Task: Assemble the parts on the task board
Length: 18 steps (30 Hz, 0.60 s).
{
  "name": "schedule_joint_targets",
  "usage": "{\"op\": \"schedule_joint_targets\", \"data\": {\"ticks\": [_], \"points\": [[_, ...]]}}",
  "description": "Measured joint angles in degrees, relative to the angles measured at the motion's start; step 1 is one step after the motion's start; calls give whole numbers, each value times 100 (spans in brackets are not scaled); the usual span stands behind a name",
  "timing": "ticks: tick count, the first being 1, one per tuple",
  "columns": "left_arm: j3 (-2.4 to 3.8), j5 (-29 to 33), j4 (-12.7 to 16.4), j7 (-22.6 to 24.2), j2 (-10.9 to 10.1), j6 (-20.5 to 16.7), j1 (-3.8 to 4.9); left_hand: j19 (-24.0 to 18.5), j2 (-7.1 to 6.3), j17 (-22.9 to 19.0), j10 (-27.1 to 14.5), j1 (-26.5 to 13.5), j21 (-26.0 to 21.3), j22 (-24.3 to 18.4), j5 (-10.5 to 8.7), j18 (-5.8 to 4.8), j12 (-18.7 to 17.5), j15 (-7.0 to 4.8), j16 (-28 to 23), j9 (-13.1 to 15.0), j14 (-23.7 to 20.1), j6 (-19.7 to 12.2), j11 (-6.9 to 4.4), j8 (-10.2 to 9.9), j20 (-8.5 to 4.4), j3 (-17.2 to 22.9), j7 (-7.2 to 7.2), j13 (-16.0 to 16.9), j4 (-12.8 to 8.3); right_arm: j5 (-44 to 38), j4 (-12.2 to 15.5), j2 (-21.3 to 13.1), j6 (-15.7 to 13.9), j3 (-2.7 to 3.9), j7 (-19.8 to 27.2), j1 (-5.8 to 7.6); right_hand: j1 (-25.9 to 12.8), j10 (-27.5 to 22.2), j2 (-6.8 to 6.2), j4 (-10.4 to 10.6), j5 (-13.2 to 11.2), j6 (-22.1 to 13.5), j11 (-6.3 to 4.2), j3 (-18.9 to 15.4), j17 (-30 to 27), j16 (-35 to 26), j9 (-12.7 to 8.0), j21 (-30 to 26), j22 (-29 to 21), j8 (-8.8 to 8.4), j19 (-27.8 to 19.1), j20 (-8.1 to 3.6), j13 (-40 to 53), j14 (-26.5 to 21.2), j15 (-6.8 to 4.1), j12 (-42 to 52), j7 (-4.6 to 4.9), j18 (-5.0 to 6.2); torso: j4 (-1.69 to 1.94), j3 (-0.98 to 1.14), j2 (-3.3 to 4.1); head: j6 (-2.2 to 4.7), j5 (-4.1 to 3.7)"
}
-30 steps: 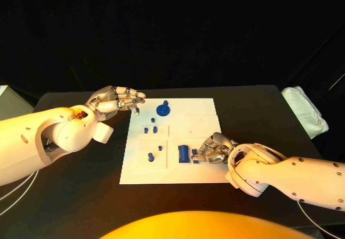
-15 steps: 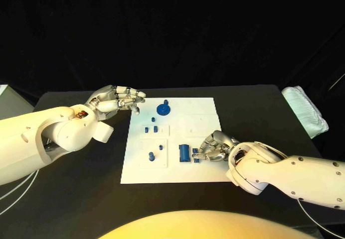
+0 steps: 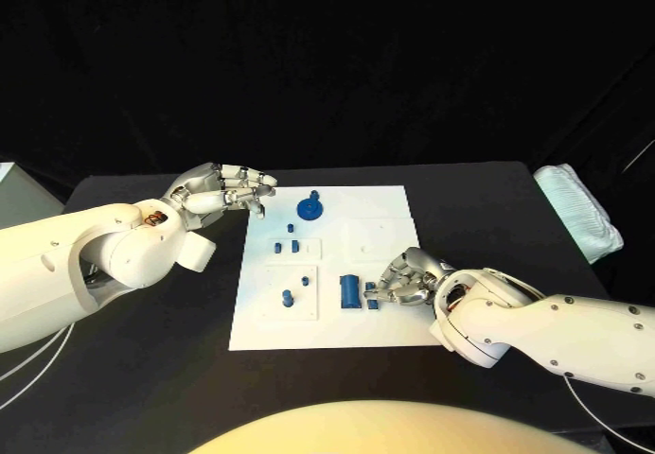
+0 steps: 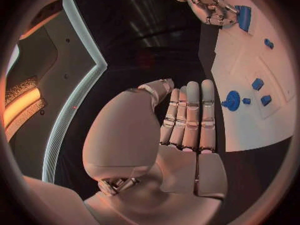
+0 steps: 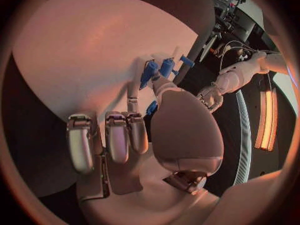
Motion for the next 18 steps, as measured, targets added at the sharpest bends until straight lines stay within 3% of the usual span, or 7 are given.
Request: {"op": "schedule_joint_targets", "data": {"ticks": [6,12,14,18], "points": [[0,0,-9,-3,10,0,0,0,0,0,0,0,0,0,0,0,0,0,0,0,0,0,0,0,0,0,0,0,0,162,124,-101,-34,-5,158,-6,-197,0,154,42,0,0,0,-373,0,0,17,0,0,29,0,0,0,0,0,0,0,0,-3,0,0,12,-2],[1,0,-16,-8,12,0,0,0,0,0,0,0,0,0,0,0,0,0,0,0,0,0,0,0,0,0,0,0,0,282,291,-287,-47,0,292,-5,-195,0,156,10,0,0,0,-452,0,0,22,0,-1,51,0,0,-1,0,0,0,0,0,2,2,0,13,-5],[1,0,-18,-10,12,0,0,0,0,0,0,0,0,0,0,-1,0,0,0,0,0,0,0,0,0,0,0,0,0,309,330,-348,-33,2,327,-3,-57,0,229,-22,0,0,0,-498,0,0,28,0,-1,51,0,0,-1,0,0,0,0,0,1,0,0,10,-5],[-1,0,-20,-13,11,0,0,0,0,-1,0,0,0,0,0,0,0,0,0,0,0,0,0,0,0,0,0,1,0,329,373,-446,31,2,366,-2,325,0,240,-78,0,-39,0,-585,0,0,29,0,-1,51,0,0,-1,0,0,0,-4,0,0,-1,-1,9,-6]]}}
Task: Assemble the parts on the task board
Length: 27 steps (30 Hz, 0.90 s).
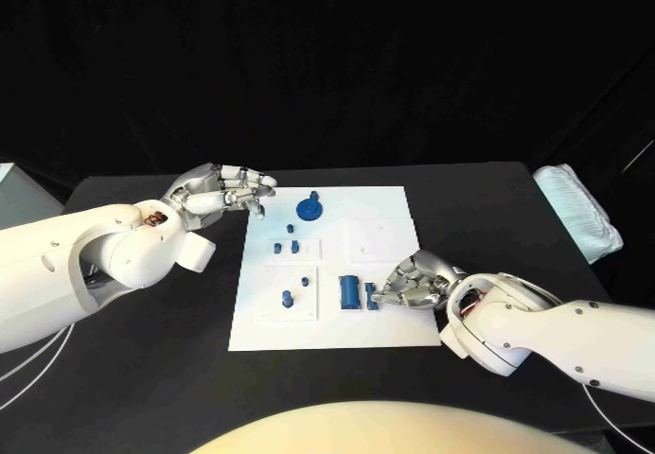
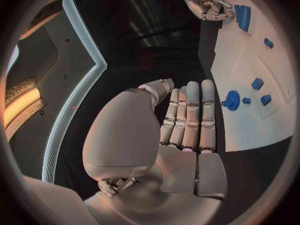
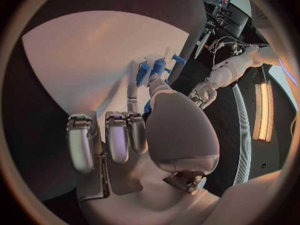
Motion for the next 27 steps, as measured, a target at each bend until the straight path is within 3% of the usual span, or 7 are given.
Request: {"op": "schedule_joint_targets", "data": {"ticks": [27], "points": [[0,0,-8,-11,-18,0,-1,0,0,-1,0,0,0,0,0,0,22,0,0,-4,0,0,0,0,0,0,0,-5,0,-77,27,-31,235,-1,21,-5,168,0,40,68,-1,0,0,-110,0,0,-11,0,4,-1,0,0,-1,0,0,0,0,0,7,-4,8,-24,2]]}}
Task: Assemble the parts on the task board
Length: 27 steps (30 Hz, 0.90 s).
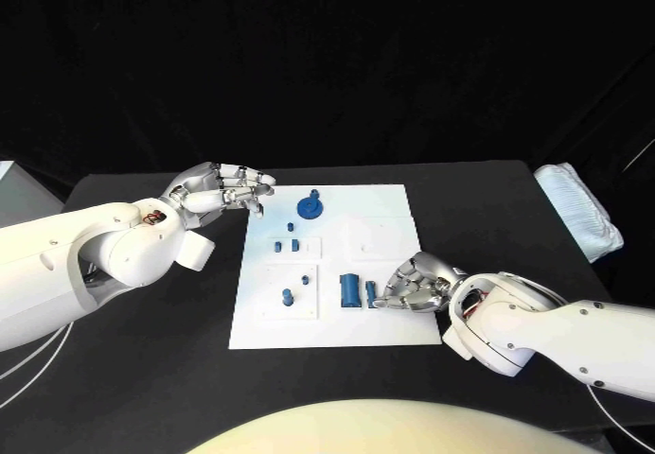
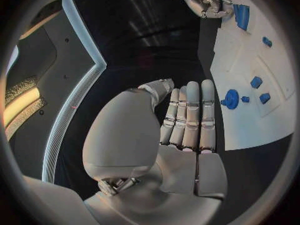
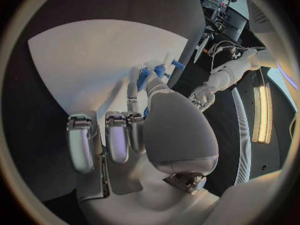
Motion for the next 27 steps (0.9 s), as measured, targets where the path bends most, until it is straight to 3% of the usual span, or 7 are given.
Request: {"op": "schedule_joint_targets", "data": {"ticks": [19,21,27], "points": [[0,-1,-2,-10,2,1,0,0,0,4,0,0,0,0,0,0,0,0,0,1,0,0,0,0,0,0,0,1,0,-298,-157,195,-30,8,-219,4,92,-1,92,-1,0,0,-25,-15,0,0,-13,0,-1,22,0,0,-1,0,0,0,0,0,0,2,-8,-6,-8],[0,-1,-2,-12,0,1,0,0,0,4,0,0,0,0,0,0,0,0,0,1,0,0,0,0,0,0,0,1,0,-314,-168,200,-26,7,-242,3,250,2,187,-8,56,0,-42,-7,0,0,-23,0,-1,22,0,0,-1,0,0,0,0,0,0,2,-7,-6,-6],[-1,-1,-3,-14,0,2,0,0,0,4,0,0,0,0,0,0,0,0,0,1,0,0,0,0,0,0,0,1,0,-333,-179,198,0,1,-287,-2,341,1,95,-44,41,0,-42,29,0,0,-37,0,-2,22,0,0,-1,0,0,0,0,0,-2,0,-7,-6,-1]]}}
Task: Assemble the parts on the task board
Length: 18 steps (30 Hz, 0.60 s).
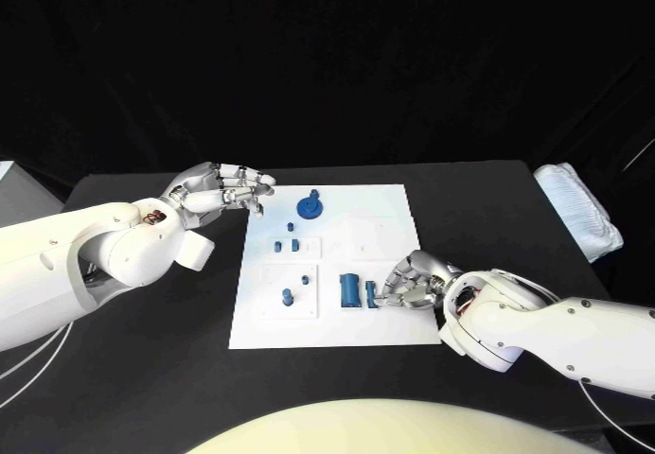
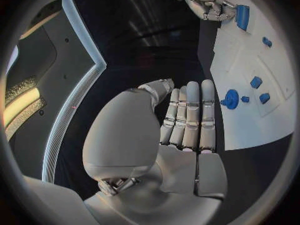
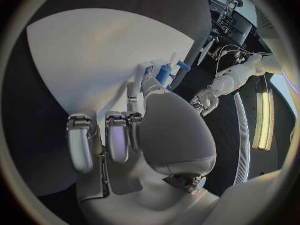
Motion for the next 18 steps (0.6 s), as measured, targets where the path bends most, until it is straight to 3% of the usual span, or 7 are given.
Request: {"op": "schedule_joint_targets", "data": {"ticks": [9,15,18], "points": [[0,0,-4,-4,0,0,0,0,0,0,0,0,0,0,0,0,0,0,0,0,0,0,0,0,0,0,0,0,0,5,10,2,19,0,-4,0,-16,0,-24,66,0,0,0,-2,0,0,-12,0,-1,0,0,0,0,0,0,0,0,0,1,0,-2,9,-2],[0,0,-22,-4,9,0,0,0,23,-1,0,22,0,0,0,0,0,0,0,0,0,0,0,0,0,0,0,-7,0,81,60,-45,-68,1,76,0,-362,0,-45,99,0,-3,1,-103,0,0,-33,0,-1,0,0,0,0,0,0,-19,3,0,-5,-1,-12,32,-2],[-4,1,-52,-1,24,0,-1,0,23,0,0,22,-7,0,0,0,0,0,0,0,0,0,0,0,0,0,0,-7,0,227,76,-105,-161,6,229,16,-458,0,-26,104,1,-83,1,-170,0,0,-60,0,-1,-57,0,0,0,0,0,-76,71,0,-9,-7,-21,62,-10]]}}
